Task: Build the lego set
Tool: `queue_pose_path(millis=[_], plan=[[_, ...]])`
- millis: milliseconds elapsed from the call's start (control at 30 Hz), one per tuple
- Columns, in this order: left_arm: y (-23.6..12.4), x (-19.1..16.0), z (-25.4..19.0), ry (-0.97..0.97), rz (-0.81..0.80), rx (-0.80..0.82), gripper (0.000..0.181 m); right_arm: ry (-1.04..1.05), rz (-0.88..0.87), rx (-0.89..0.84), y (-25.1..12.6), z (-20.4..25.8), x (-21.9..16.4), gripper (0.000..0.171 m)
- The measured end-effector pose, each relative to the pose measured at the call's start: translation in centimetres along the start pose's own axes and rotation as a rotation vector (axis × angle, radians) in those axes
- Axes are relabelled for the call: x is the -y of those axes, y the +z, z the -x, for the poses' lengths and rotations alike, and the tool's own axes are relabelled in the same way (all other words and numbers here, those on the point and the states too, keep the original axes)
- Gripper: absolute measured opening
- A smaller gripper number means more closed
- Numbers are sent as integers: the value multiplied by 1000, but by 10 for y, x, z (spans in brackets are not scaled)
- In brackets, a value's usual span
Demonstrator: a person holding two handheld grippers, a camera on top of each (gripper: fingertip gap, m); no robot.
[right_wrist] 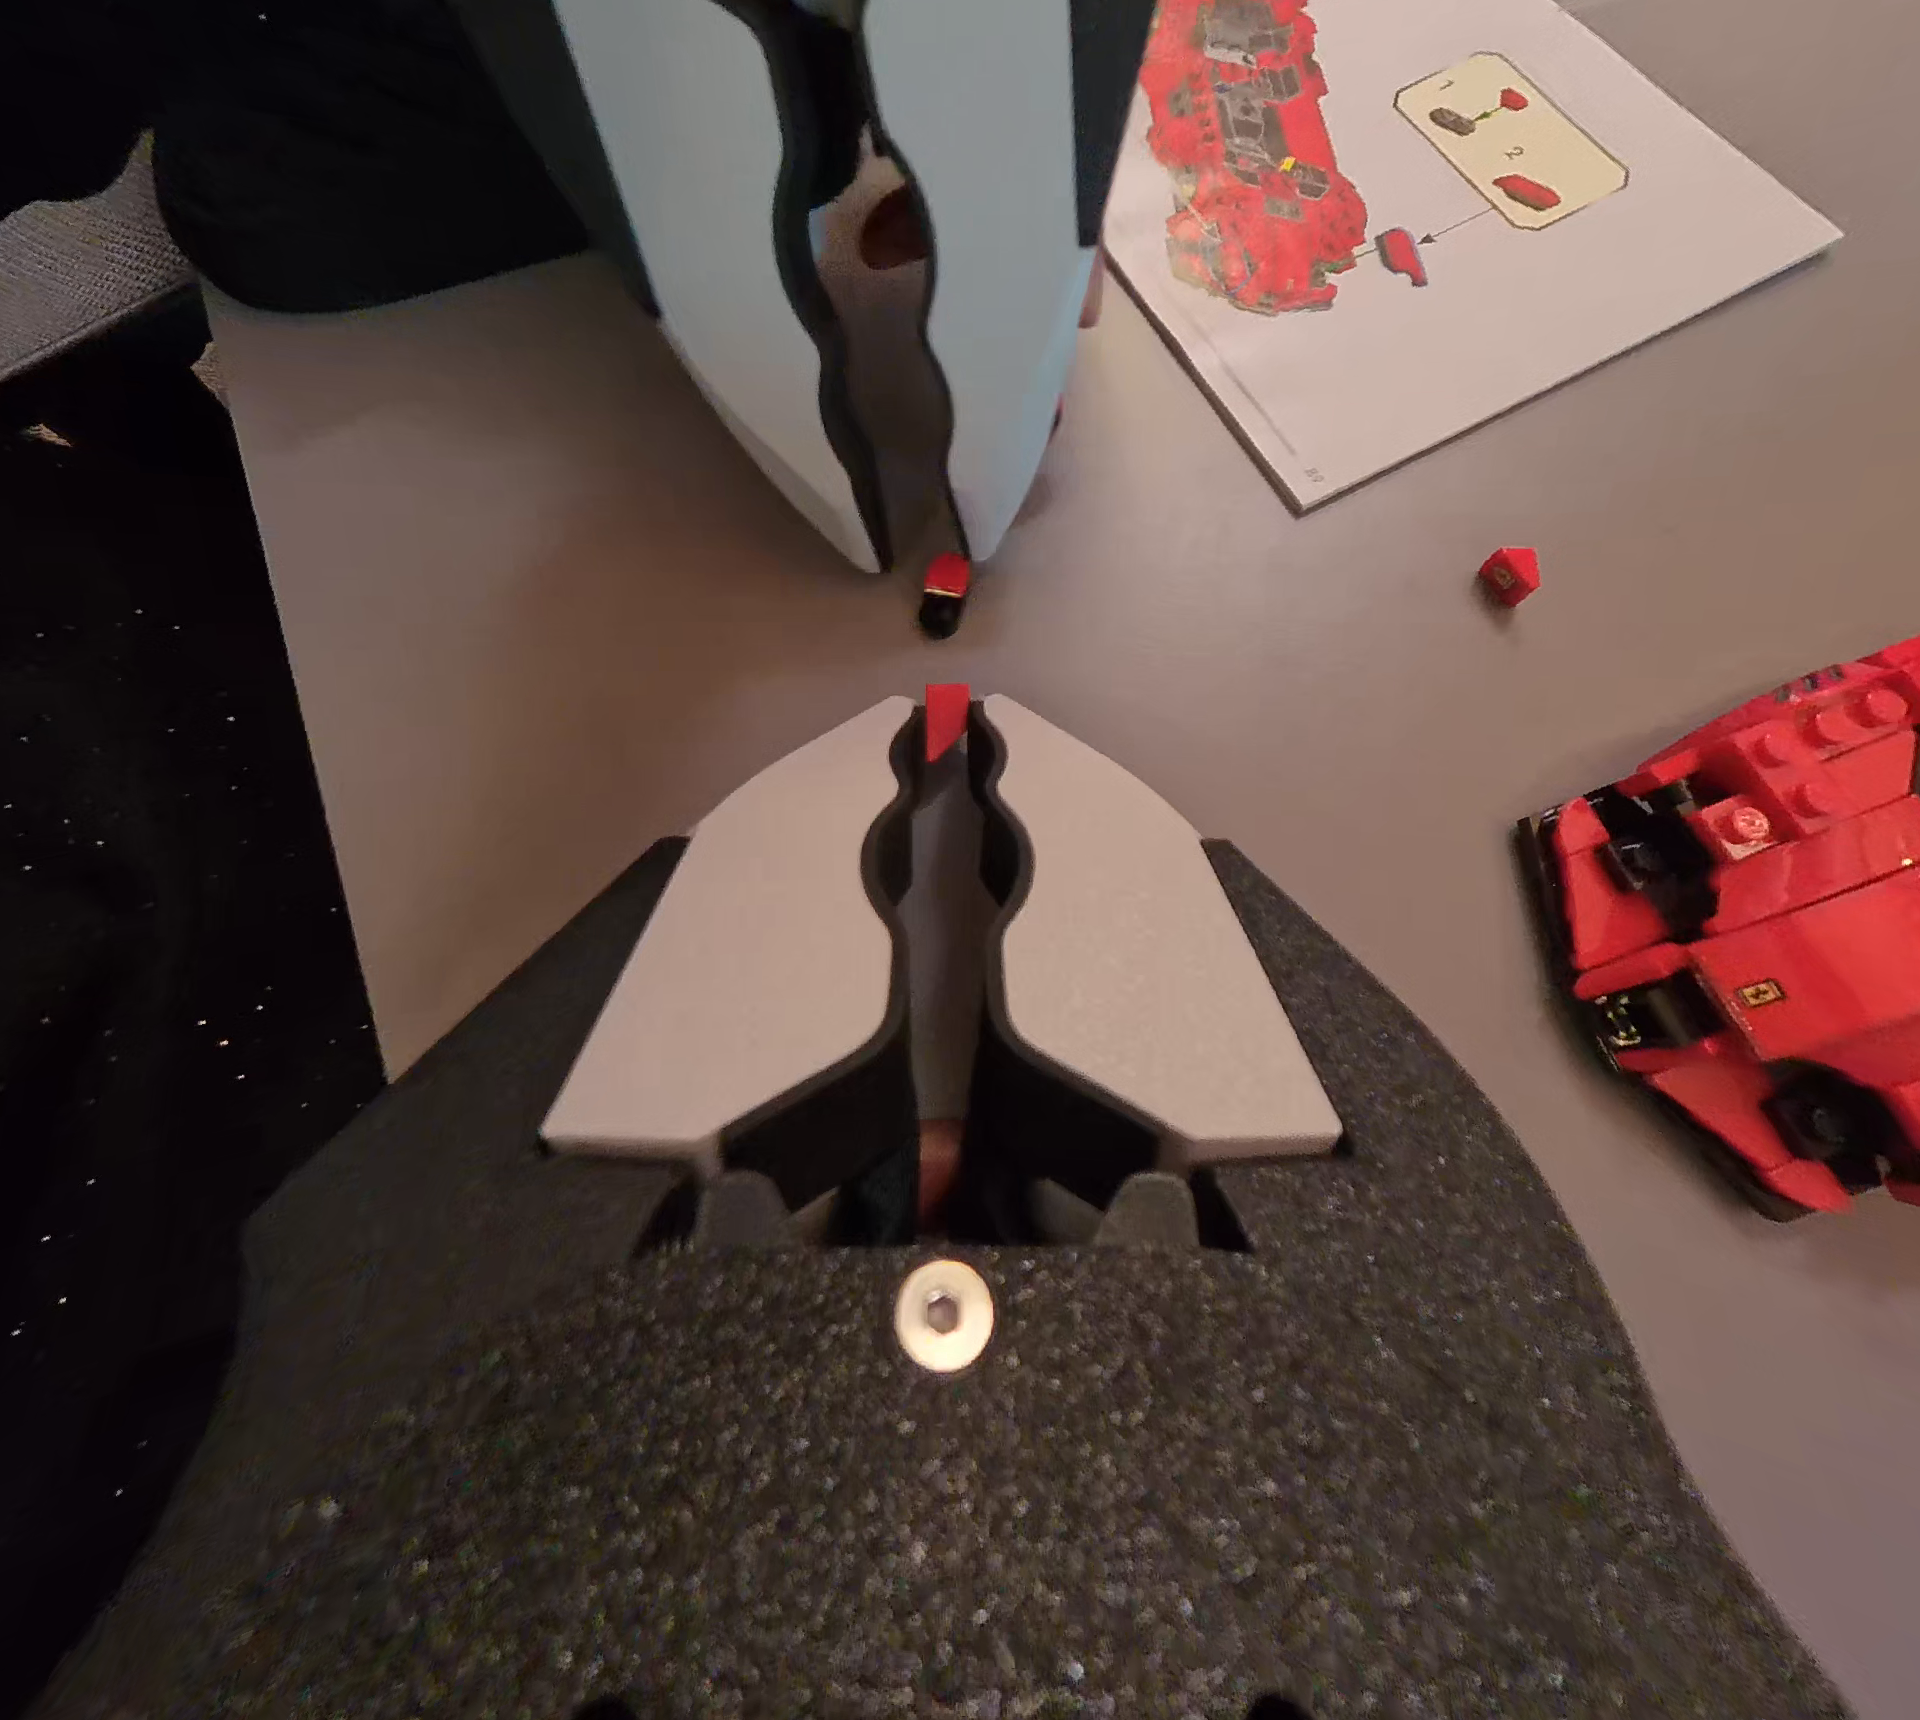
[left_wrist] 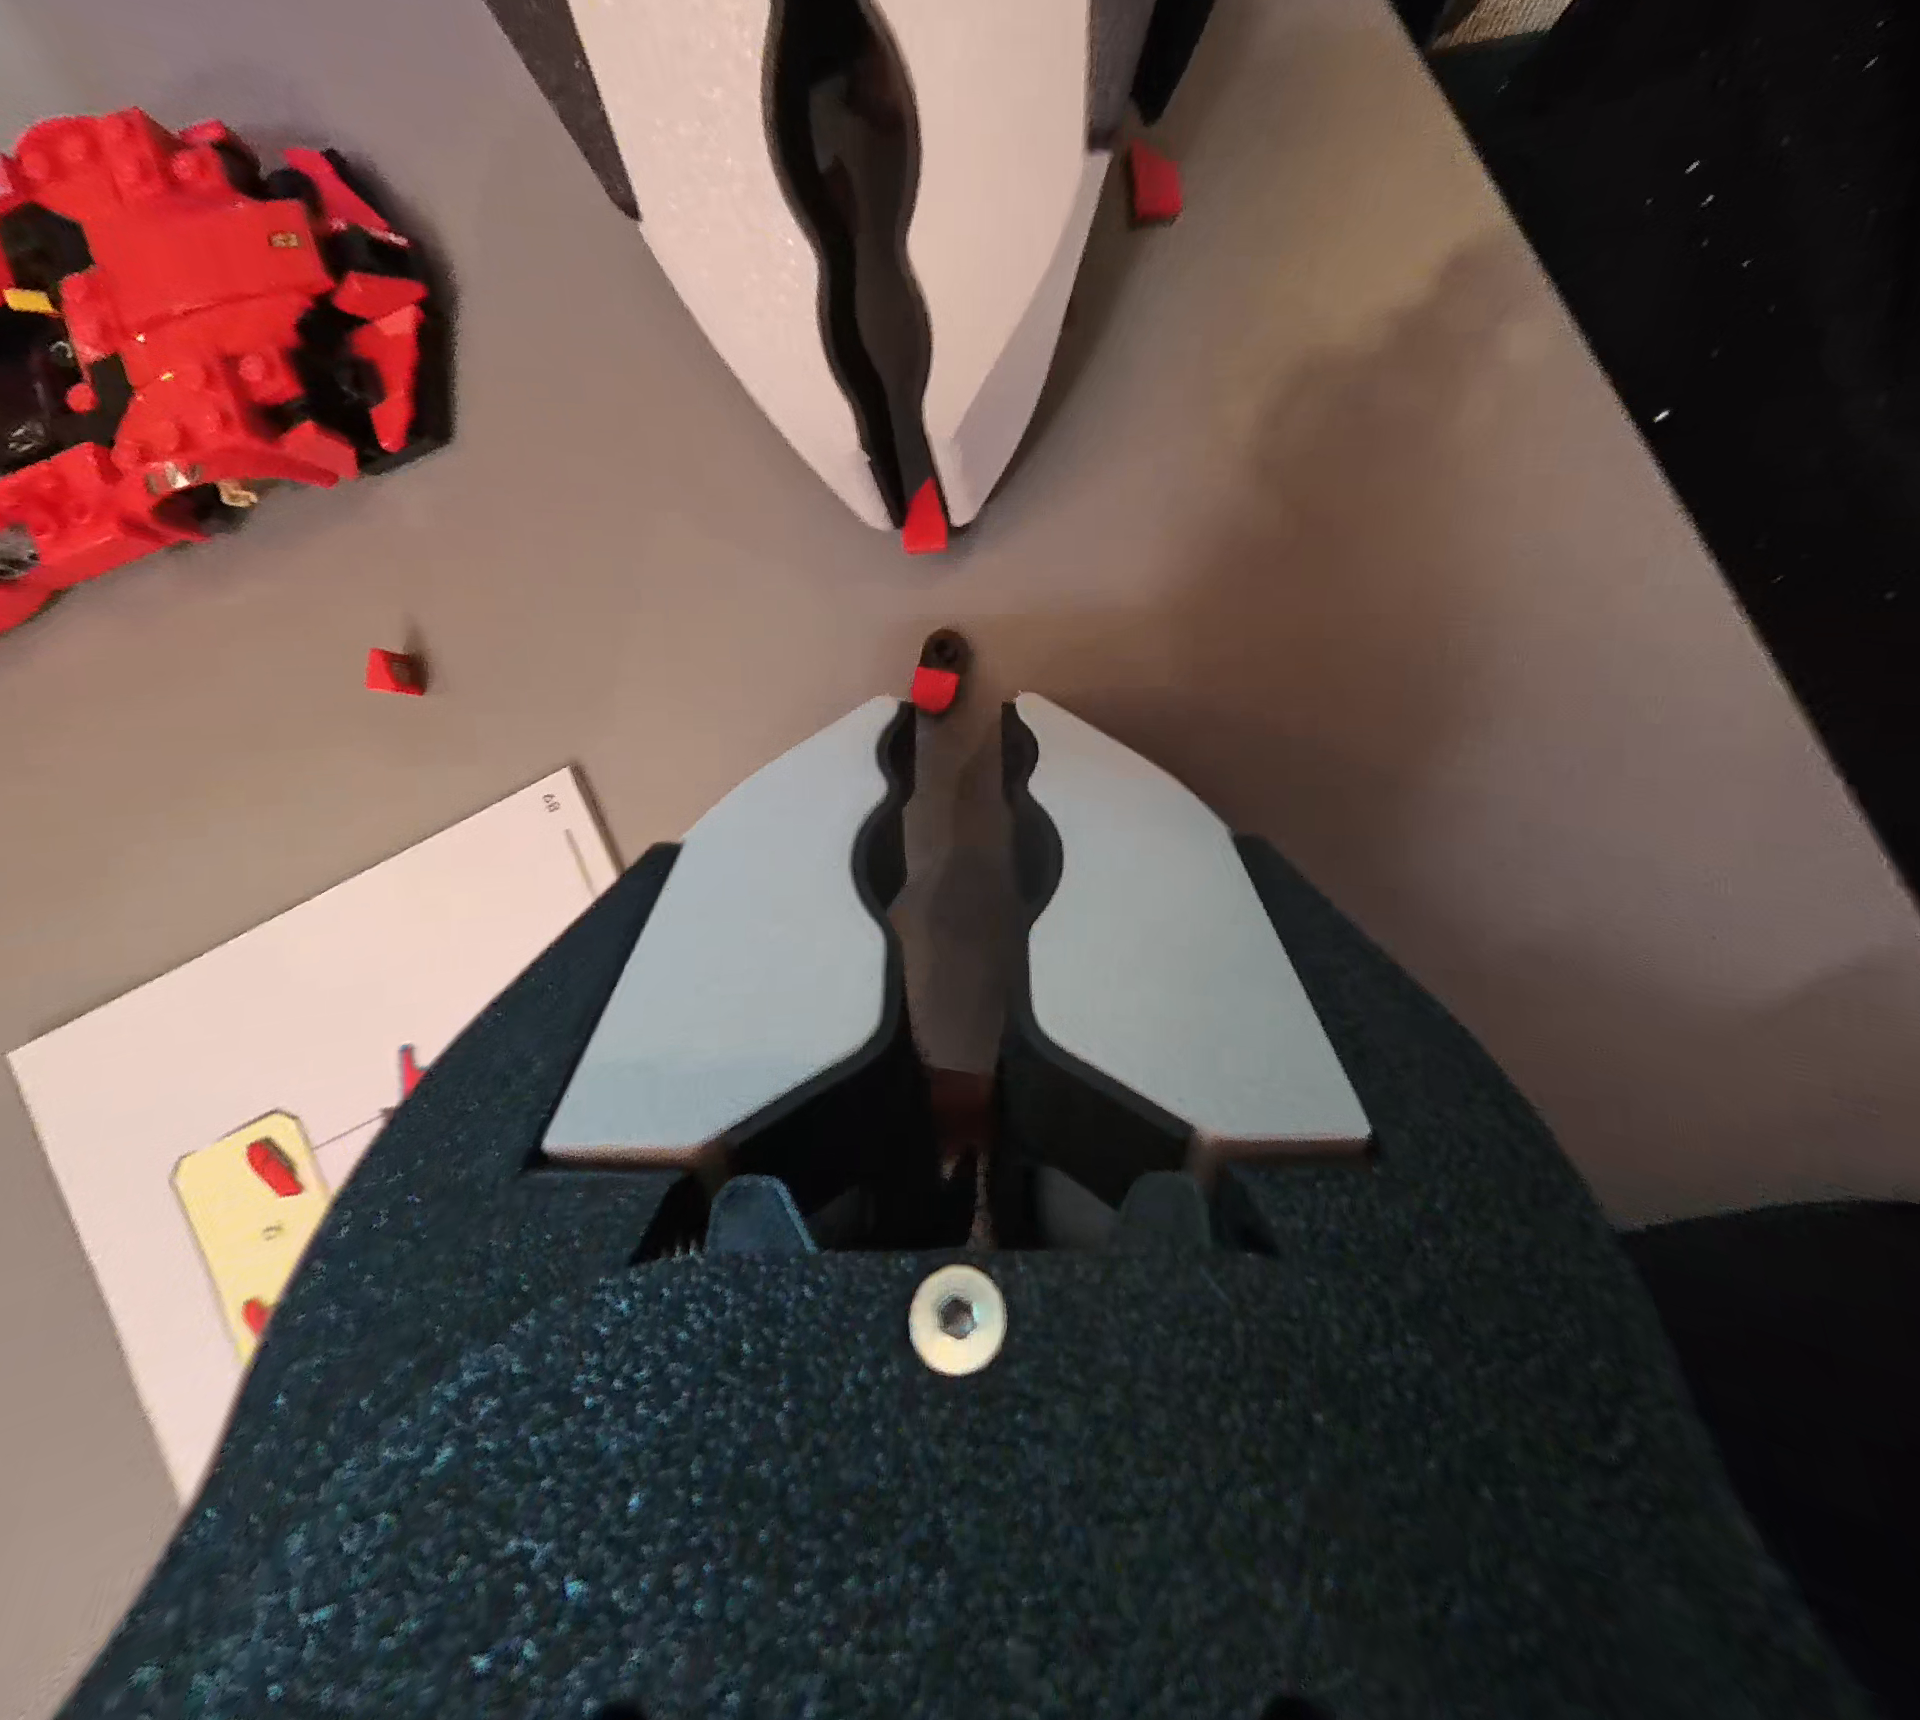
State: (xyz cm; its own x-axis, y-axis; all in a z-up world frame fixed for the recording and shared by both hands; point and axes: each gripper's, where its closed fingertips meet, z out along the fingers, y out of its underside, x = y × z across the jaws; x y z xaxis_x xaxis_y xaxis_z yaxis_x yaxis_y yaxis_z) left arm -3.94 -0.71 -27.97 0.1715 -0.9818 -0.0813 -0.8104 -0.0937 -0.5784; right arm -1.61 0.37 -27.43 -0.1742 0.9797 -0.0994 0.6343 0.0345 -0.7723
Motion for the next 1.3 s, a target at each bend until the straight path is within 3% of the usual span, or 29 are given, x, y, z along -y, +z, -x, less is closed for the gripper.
queue_pose_path(millis=[33,233,367,500,600,800,933,1167,1300], plan=[[0,2,-4,-9,-14,-7,15,2,2,1,0,0,-1,7],[-1,2,-24,-72,16,2,18,-24,21,-4,0,4,0,7],[-3,8,-16,-114,-29,99,18,-224,-17,48,-2,19,7,7],[-4,7,-16,-129,-41,121,23,-281,2,81,-4,18,7,7],[-4,-2,-3,-314,25,244,29,-509,25,107,-6,15,10,7],[6,10,-6,-482,-38,320,29,-581,205,141,-10,2,8,8],[8,11,-11,-452,-36,279,12,-572,184,189,-7,10,4,8],[6,11,-33,-313,-43,99,15,-500,73,307,-4,27,9,7],[1,13,-35,-248,-69,110,18,-524,82,323,3,34,6,7]])
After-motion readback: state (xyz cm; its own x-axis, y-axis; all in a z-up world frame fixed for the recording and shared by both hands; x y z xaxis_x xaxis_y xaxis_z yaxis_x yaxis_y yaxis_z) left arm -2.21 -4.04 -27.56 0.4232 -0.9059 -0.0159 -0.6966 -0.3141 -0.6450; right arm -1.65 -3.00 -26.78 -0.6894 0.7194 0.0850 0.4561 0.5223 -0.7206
